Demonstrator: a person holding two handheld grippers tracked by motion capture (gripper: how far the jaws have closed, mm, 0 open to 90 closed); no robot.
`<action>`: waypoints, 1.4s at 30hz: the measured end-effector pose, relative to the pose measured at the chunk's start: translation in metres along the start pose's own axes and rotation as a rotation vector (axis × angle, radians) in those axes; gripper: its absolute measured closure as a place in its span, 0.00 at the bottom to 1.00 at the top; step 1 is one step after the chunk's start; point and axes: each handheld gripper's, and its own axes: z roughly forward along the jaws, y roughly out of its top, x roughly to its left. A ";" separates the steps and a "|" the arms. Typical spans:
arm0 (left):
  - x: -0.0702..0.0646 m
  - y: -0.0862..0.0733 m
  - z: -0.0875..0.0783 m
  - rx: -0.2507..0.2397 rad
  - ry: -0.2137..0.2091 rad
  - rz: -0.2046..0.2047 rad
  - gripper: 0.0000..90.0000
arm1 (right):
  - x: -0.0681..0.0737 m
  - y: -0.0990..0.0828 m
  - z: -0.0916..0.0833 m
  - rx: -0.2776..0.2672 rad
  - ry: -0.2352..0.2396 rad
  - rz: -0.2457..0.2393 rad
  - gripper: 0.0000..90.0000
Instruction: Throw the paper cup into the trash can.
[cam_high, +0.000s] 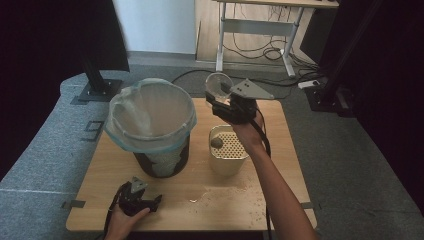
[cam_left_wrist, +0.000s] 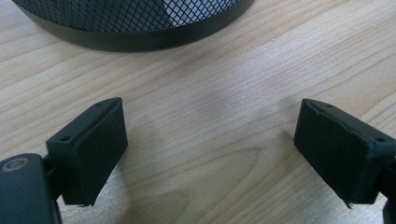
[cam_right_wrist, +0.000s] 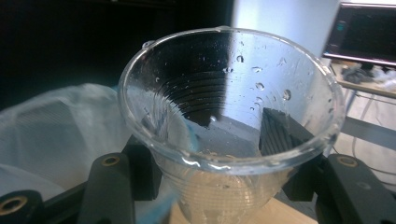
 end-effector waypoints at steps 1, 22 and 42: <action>0.000 0.000 0.000 0.000 0.000 0.000 0.10 | 0.005 0.004 0.003 -0.003 0.012 -0.002 0.47; 0.000 0.000 0.000 -0.001 -0.002 0.000 0.10 | 0.083 0.027 0.113 0.153 0.249 0.046 0.14; 0.000 0.000 0.000 -0.001 -0.003 0.002 0.10 | 0.018 -0.036 0.001 0.079 0.119 -0.003 0.25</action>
